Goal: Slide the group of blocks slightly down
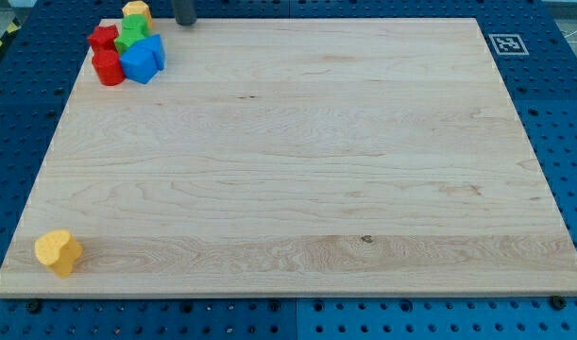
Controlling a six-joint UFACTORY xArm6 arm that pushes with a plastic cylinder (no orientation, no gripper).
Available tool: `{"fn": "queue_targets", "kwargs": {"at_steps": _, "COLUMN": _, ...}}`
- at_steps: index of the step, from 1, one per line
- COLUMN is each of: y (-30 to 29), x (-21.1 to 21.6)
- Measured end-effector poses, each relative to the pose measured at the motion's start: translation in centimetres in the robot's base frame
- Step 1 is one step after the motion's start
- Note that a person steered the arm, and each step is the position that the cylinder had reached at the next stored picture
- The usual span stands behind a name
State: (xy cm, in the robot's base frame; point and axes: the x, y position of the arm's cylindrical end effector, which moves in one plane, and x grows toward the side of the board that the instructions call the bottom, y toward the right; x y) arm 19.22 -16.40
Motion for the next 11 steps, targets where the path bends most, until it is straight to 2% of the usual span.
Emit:
{"fn": "queue_targets", "kwargs": {"at_steps": 1, "y": 0.0, "x": 0.0}}
{"fn": "queue_targets", "kwargs": {"at_steps": 2, "y": 1.8, "x": 4.2}}
{"fn": "queue_targets", "kwargs": {"at_steps": 3, "y": 5.1, "x": 17.7}}
{"fn": "queue_targets", "kwargs": {"at_steps": 4, "y": 3.7, "x": 26.0}}
{"fn": "queue_targets", "kwargs": {"at_steps": 5, "y": -0.6, "x": 26.3}}
{"fn": "queue_targets", "kwargs": {"at_steps": 6, "y": -6.3, "x": 24.4}}
{"fn": "queue_targets", "kwargs": {"at_steps": 7, "y": -11.1, "x": 20.2}}
{"fn": "queue_targets", "kwargs": {"at_steps": 8, "y": -13.4, "x": 13.5}}
{"fn": "queue_targets", "kwargs": {"at_steps": 10, "y": -14.0, "x": 0.0}}
{"fn": "queue_targets", "kwargs": {"at_steps": 11, "y": -13.9, "x": 0.0}}
